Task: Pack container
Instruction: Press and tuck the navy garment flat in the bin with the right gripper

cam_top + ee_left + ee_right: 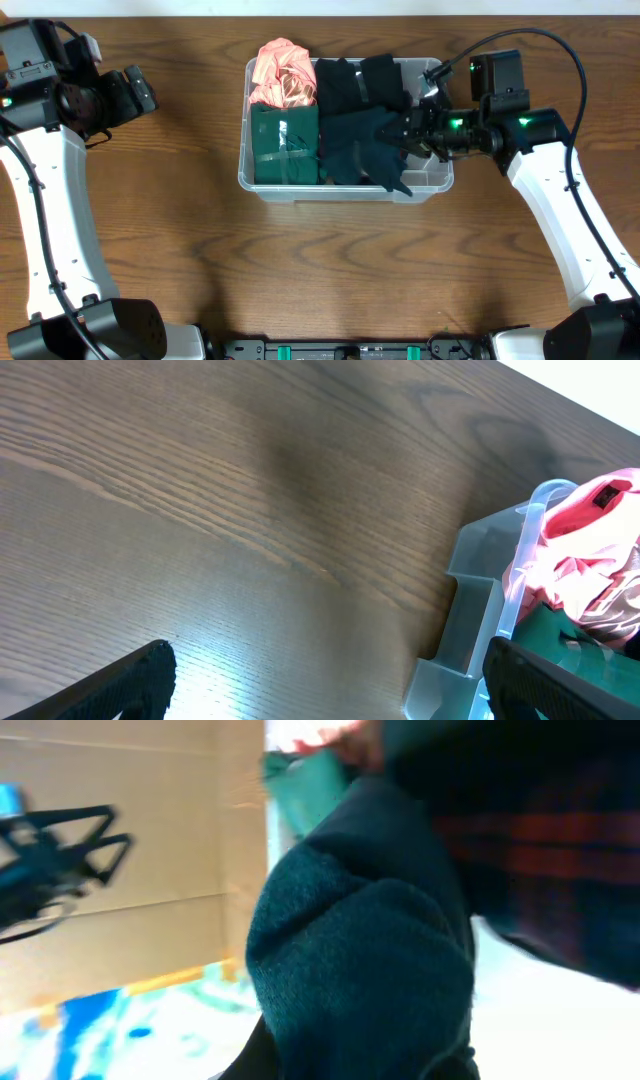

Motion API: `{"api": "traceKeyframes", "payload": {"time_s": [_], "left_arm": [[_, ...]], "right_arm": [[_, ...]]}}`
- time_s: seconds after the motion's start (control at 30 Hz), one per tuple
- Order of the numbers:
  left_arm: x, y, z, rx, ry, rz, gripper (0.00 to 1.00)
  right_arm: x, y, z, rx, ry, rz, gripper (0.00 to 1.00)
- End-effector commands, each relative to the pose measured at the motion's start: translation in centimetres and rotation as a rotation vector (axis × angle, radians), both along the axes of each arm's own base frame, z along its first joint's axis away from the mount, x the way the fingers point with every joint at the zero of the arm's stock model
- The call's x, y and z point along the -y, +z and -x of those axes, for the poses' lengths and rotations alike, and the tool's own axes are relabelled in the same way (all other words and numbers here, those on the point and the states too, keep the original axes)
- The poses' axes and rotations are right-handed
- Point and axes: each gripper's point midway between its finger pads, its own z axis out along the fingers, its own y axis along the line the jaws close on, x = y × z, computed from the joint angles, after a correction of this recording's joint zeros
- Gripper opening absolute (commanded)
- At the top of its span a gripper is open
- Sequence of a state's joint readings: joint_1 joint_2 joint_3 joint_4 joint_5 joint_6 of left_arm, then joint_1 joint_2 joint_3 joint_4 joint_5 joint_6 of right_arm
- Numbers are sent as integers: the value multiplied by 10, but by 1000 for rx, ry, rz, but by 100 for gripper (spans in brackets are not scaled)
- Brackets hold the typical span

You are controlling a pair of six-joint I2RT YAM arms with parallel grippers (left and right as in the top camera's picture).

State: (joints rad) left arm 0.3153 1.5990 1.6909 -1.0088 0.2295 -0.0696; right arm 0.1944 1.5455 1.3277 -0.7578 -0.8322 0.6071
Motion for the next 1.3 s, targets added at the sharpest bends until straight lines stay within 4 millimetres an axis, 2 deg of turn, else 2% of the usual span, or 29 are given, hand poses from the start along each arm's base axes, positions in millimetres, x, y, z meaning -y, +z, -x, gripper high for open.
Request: {"api": "traceKeyframes", "payload": {"time_s": [0.0, 0.17, 0.2, 0.27, 0.3, 0.47, 0.53, 0.63, 0.73, 0.8, 0.9, 0.93, 1.0, 1.03, 1.13, 1.27], "left_arm": [[-2, -3, 1, -8, -9, -8, 98], [-2, -3, 1, -8, -9, -8, 98], [-2, -3, 1, -8, -9, -8, 98], [-2, -3, 1, -8, -9, -8, 98], [-2, -3, 1, -8, -9, -8, 98], [-2, -3, 1, -8, -9, -8, 98], [-2, -3, 1, -8, -9, -8, 98], [-2, -3, 1, -8, -9, -8, 98], [-2, -3, 1, -8, -9, -8, 98], [-2, -3, 1, -8, -9, -8, 98], [-2, -3, 1, -8, -9, -8, 98], [-2, -3, 1, -8, -9, -8, 98], [-2, -3, 1, -8, -9, -8, 98], [-2, -3, 1, -8, -9, -8, 98], [-2, -3, 1, -8, -9, -8, 98], [-2, -3, 1, -8, -9, -8, 98]], "right_arm": [[10, -10, -9, 78, -18, 123, 1], [21, -18, -15, 105, -43, 201, 1], [23, -20, -16, 109, -46, 220, 7], [30, -26, -16, 112, -52, 270, 31], [34, -30, -16, 113, -54, 301, 37], [73, -51, -17, 123, -87, 543, 49], [90, -54, -20, 134, -110, 628, 54], [116, -45, -29, 177, -141, 751, 66], [129, -21, -41, 250, -155, 807, 74], [132, 2, -50, 317, -167, 833, 76], [129, 32, -60, 403, -176, 830, 67], [126, 39, -62, 423, -176, 826, 59], [120, 43, -62, 441, -165, 821, 38], [116, 42, -61, 442, -154, 818, 25], [100, 30, -59, 424, -100, 809, 2], [72, -3, -56, 369, 1, 819, 1]]}}
